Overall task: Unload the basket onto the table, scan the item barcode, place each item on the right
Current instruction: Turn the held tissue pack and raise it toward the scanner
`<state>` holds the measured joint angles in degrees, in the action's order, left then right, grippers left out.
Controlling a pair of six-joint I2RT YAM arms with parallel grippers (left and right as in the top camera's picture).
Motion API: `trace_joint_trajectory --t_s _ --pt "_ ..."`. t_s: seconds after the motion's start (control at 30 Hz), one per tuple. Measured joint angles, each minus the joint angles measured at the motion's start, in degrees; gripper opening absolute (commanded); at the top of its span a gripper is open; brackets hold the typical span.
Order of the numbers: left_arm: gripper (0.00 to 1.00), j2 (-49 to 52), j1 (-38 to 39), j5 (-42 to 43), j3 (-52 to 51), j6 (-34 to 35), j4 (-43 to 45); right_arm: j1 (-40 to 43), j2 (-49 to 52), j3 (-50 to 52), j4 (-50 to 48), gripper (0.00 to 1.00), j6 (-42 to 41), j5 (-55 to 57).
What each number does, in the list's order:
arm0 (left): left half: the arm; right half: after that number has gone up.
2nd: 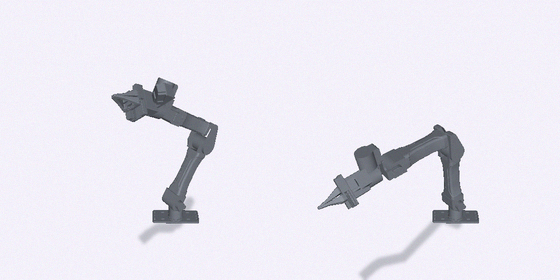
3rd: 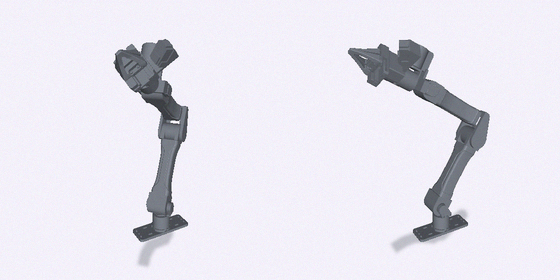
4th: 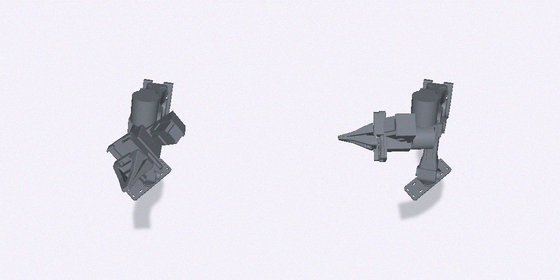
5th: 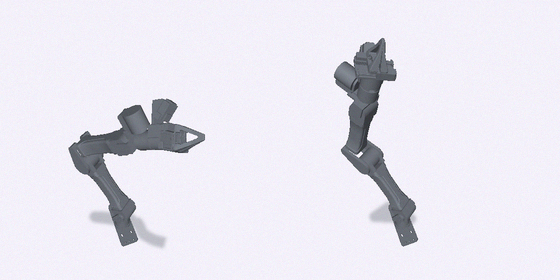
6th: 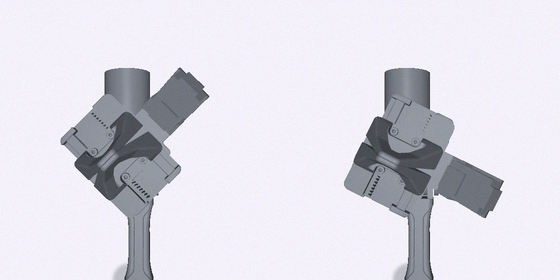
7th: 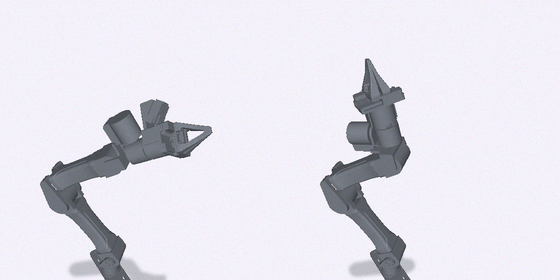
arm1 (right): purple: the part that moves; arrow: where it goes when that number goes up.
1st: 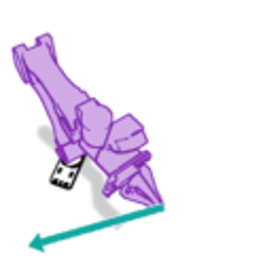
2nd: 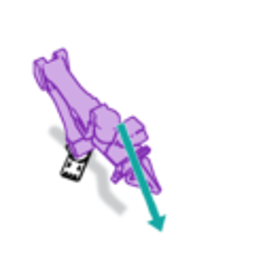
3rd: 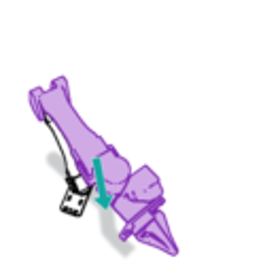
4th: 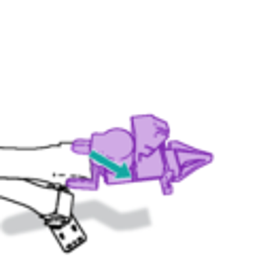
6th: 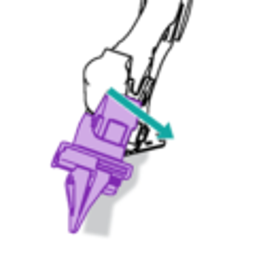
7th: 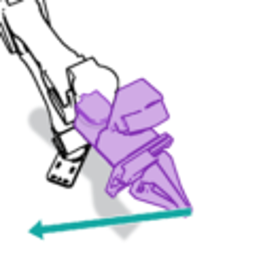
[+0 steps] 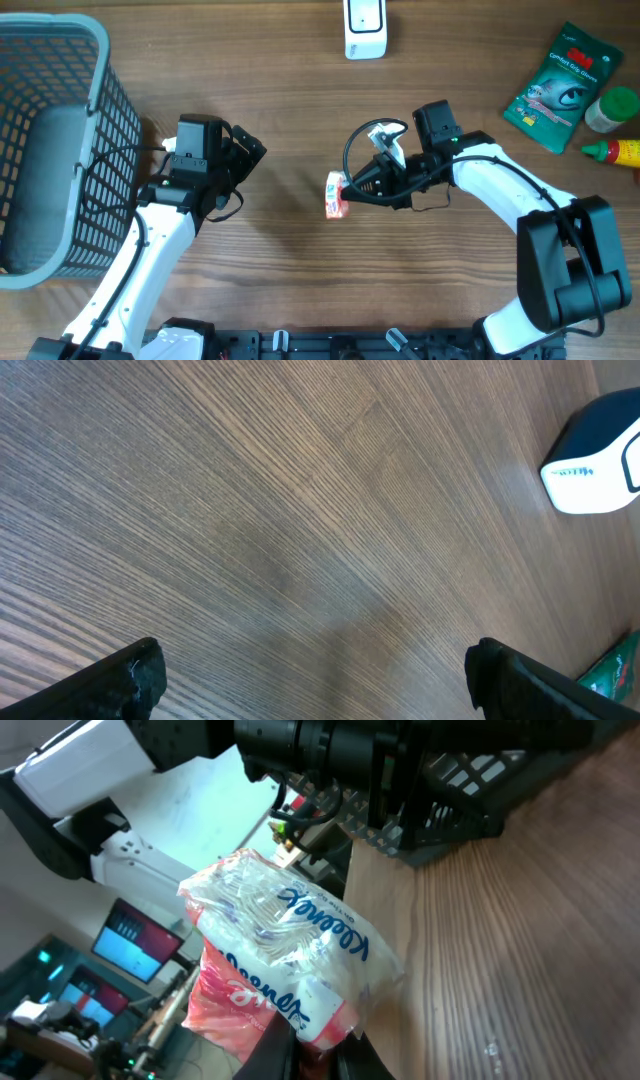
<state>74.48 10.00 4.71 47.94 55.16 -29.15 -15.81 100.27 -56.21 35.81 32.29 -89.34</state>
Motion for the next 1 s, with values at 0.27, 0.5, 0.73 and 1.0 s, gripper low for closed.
trace_joint_trajectory --t_s 0.27,0.5,0.73,1.0 --pt "1.00 0.0 0.0 0.0 0.0 0.0 0.0 0.0 0.0 0.3 3.2 0.04 1.7 0.0" --pt "1.00 0.0 0.0 0.0 0.0 0.0 0.0 0.0 0.0 0.3 3.1 0.04 2.1 0.0" --pt "1.00 0.0 0.0 0.0 0.0 0.0 0.0 0.0 0.0 0.3 1.6 0.04 1.3 0.1" --pt "1.00 0.0 0.0 0.0 0.0 0.0 0.0 0.0 0.0 0.2 -5.4 0.05 -13.8 21.5"
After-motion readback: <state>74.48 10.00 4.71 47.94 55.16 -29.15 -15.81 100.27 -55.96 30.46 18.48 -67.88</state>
